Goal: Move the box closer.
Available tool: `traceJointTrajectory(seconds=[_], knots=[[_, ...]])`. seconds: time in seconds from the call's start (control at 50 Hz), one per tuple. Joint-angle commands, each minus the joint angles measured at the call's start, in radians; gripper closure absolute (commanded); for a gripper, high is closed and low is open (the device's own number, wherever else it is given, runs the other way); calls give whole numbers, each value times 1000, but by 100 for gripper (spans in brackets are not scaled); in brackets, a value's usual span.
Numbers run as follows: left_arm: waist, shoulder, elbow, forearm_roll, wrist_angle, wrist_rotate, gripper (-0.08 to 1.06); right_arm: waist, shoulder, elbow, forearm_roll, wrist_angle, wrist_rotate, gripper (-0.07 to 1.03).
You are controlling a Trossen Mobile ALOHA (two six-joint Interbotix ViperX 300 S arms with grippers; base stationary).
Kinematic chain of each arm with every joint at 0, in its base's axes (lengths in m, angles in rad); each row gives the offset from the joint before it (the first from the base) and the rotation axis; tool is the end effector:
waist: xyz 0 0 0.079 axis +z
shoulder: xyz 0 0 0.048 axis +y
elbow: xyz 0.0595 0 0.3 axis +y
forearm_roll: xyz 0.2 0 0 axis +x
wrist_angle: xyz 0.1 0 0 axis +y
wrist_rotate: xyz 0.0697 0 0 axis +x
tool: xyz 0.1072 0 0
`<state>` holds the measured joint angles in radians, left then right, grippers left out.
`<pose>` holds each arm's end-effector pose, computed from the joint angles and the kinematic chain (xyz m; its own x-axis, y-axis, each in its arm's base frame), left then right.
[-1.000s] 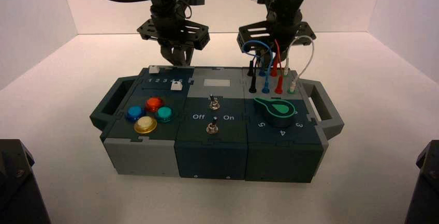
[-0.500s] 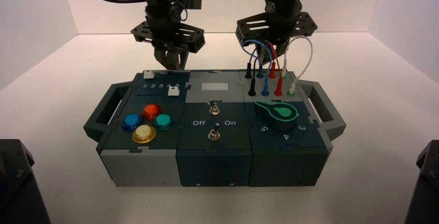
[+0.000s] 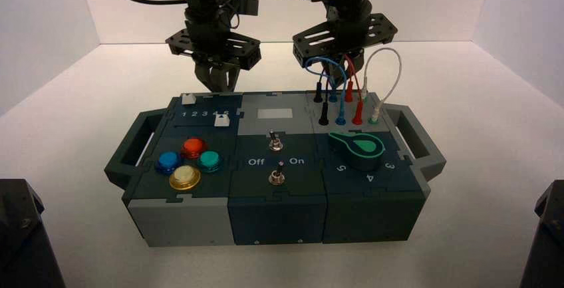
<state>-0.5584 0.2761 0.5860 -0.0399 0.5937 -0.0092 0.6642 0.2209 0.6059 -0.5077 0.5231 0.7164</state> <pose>0.2987 -0.1912 -0.0040 0.0858 -0.0799 -0.9931 0.4958 0.8680 -0.0270 0.3209 0.1967 0.0209 0.3587 -0.0276 -0.9330 -0.3262 0.9328 -0.1530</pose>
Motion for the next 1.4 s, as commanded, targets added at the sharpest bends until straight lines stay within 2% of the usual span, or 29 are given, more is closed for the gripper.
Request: traceJointTrajectory(seconds=[0.02, 0.14, 0.22, 0.4, 0.46, 0.7, 0.9, 1.1, 1.22, 1.4], knots=[[-20, -23, 15, -2, 28, 11, 101, 12, -18, -15, 17, 26, -5, 98], [-21, -25, 15, -2, 34, 12, 101, 12, -18, -5, 43, 41, -14, 98], [-21, -25, 17, -2, 43, 14, 101, 14, -21, -2, 77, 44, -32, 98], [-21, -31, 26, -2, 48, 17, 101, 15, -41, 8, 189, 54, -104, 98], [-21, -34, 29, -2, 48, 18, 101, 21, -49, 15, 202, 55, -112, 98], [-21, -37, 32, 2, 43, 20, 101, 28, -55, 15, 198, 63, -117, 98], [-18, -89, 21, 9, -11, 20, 101, 28, -31, -31, 135, 54, -115, 98], [-15, -273, 23, 9, -98, 12, 101, 28, -103, -67, 80, -12, -114, 99], [-15, -370, 44, 8, -86, 5, 101, 26, -201, -28, 84, -55, -107, 99], [-15, -456, 84, 5, -61, -8, 101, 28, -334, 51, 146, -44, -107, 99]])
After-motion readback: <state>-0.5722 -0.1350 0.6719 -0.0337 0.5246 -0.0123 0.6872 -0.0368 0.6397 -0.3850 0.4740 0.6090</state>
